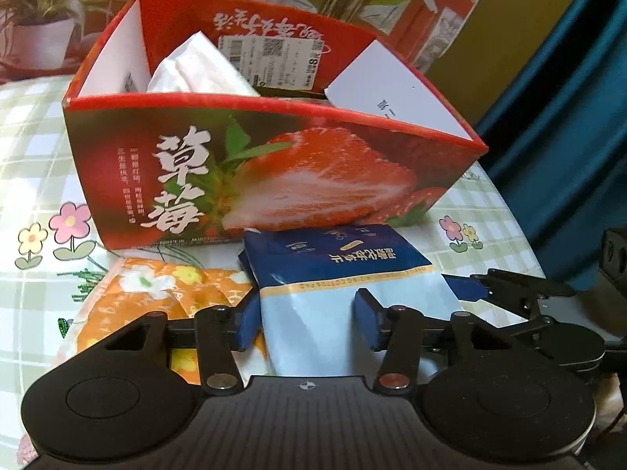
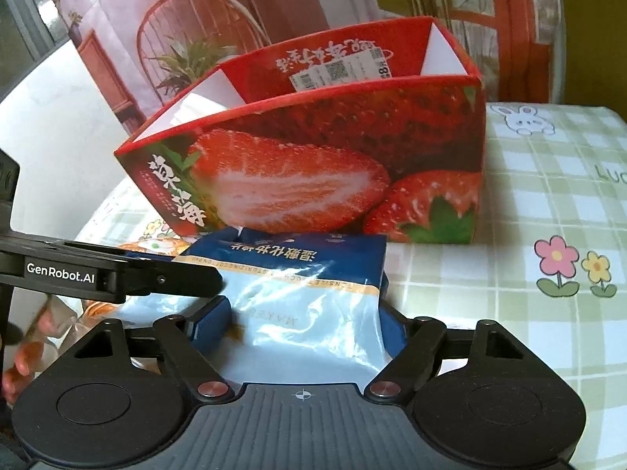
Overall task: Organize soft objects
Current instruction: 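Lower the left tool onto the blue-and-white bag and close on it, then lift the blue-and-white bag with the left tool and carry it over the box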
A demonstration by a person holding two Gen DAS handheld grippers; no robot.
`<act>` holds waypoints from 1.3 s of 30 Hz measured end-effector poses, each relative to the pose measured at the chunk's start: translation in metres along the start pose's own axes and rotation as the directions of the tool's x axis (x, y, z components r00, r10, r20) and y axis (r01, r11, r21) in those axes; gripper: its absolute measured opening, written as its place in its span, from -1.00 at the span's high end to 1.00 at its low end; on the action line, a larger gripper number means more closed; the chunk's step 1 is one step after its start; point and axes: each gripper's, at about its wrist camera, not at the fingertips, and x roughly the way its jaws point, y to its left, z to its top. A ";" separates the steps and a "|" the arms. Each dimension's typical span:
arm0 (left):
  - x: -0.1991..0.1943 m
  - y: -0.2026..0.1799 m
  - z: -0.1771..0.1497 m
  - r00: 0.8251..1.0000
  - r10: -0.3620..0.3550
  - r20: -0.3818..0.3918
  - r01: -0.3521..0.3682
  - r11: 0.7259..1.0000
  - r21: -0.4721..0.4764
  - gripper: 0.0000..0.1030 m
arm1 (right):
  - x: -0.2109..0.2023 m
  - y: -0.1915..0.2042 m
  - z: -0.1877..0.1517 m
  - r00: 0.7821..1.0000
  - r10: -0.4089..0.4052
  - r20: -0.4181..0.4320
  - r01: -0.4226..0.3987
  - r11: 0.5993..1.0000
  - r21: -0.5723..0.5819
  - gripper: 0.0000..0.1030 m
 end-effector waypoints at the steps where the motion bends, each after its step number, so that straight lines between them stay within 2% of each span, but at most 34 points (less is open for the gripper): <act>1: -0.002 -0.001 -0.001 1.000 -0.001 0.003 0.001 1.000 0.000 -0.02 | -0.001 0.001 0.000 1.000 0.002 0.003 -0.002 1.000 -0.009 -0.40; 4: -0.009 -0.002 -0.002 1.000 -0.006 0.018 0.006 1.000 -0.005 0.01 | -0.005 0.003 0.002 1.000 0.011 0.010 -0.011 1.000 -0.017 -0.28; 16: -0.051 -0.007 -0.013 0.993 -0.023 0.115 0.023 1.000 0.006 0.01 | -0.030 0.020 0.009 0.997 0.047 0.058 -0.042 0.995 -0.090 -0.15; 24: -0.055 -0.001 -0.019 0.993 -0.016 0.118 0.018 1.000 -0.016 0.01 | -0.034 0.029 0.010 0.997 0.063 0.053 -0.056 0.989 -0.134 -0.02; 28: -0.057 0.002 -0.019 0.992 -0.022 0.127 0.026 0.999 -0.026 0.01 | -0.036 0.032 0.010 0.997 0.058 0.044 -0.050 0.986 -0.160 0.13; 31: -0.063 0.003 -0.017 0.987 -0.033 0.154 0.036 0.999 -0.016 0.01 | -0.042 0.034 0.013 0.997 0.060 0.058 -0.048 0.982 -0.181 0.23; 39: -0.091 -0.007 0.002 0.967 -0.047 0.252 0.034 0.998 0.054 0.01 | -0.066 0.043 0.030 0.988 0.081 0.131 -0.049 0.971 -0.233 0.27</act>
